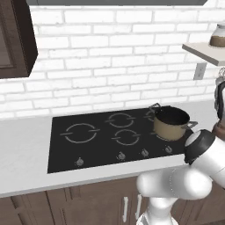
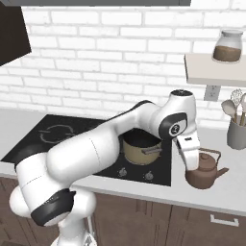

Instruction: Pick the kettle from the counter and place it on a stove burner. Then turn the burner on.

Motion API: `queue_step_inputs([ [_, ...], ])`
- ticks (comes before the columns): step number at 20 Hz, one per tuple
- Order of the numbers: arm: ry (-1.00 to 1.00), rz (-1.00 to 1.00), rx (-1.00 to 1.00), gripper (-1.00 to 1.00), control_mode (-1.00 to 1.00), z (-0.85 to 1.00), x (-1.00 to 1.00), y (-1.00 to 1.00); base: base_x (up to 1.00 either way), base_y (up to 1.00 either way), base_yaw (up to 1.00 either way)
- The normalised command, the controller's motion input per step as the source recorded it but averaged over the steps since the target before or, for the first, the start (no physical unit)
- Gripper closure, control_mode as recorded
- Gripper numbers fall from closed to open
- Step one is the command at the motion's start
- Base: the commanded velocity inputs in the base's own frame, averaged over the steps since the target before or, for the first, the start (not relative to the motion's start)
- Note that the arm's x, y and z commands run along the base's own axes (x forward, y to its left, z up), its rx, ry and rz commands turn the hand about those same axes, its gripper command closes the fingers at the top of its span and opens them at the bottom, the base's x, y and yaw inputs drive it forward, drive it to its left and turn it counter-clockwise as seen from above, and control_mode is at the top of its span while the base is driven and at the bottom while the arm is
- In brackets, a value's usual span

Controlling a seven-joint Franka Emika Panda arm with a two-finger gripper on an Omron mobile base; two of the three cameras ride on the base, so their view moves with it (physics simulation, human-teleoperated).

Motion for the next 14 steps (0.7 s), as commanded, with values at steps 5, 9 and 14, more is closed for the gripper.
queue_step_inputs([
  [5,0.00,-0.05,0.01,-1.00,-1.00,-0.10,0.54,0.00,0.00,0.00,0.00],
  [9,0.00,-0.04,0.00,-1.00,-1.00,-0.04,0.55,0.00,0.00,0.00,0.00],
  [14,-0.05,-0.02,0.00,-1.00,-1.00,-0.13,0.41,0.00,0.00,0.00,0.00],
])
